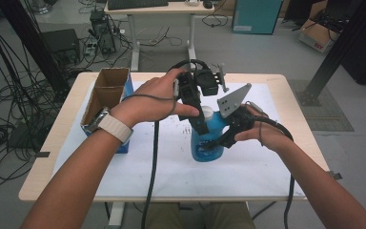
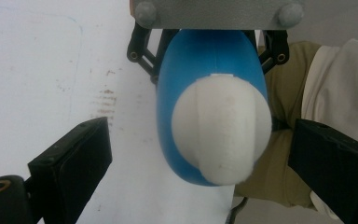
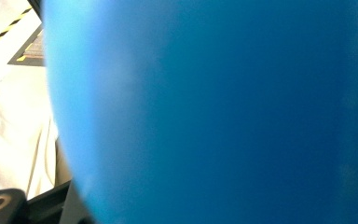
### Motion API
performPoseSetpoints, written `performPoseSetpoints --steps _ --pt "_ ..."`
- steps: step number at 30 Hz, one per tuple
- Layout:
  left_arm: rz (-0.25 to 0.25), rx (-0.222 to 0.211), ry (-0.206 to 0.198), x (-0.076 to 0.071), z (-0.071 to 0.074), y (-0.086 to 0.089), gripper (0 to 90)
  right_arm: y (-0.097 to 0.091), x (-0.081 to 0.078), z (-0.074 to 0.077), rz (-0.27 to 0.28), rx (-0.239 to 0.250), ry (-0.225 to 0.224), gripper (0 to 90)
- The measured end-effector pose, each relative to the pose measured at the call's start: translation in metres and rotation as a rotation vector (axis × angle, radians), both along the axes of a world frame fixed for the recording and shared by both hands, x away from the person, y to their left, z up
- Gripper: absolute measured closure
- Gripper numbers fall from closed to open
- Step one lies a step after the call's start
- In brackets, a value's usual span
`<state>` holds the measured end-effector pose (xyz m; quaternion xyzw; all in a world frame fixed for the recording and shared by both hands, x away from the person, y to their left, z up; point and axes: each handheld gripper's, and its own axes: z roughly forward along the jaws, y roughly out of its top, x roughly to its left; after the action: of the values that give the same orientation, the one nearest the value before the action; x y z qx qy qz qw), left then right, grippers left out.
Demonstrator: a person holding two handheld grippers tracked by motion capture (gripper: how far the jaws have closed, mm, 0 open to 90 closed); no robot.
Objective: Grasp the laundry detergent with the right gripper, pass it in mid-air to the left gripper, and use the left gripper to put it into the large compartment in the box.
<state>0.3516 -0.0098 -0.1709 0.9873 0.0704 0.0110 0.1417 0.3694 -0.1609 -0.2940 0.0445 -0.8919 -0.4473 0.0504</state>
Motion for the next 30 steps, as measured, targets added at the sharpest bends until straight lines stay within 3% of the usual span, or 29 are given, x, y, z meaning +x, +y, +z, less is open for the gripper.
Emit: performPoseSetpoints --steps 12,30 --pt "-0.012 0.014 0.018 0.002 -0.009 -0.009 6.9 0.001 -0.001 0.000 0.006 0.001 -0.002 43.6" --pt "-0.023 -0.010 0.025 0.003 -0.014 -0.013 10.1 0.001 -0.001 -0.001 0.013 0.004 0.000 43.6"
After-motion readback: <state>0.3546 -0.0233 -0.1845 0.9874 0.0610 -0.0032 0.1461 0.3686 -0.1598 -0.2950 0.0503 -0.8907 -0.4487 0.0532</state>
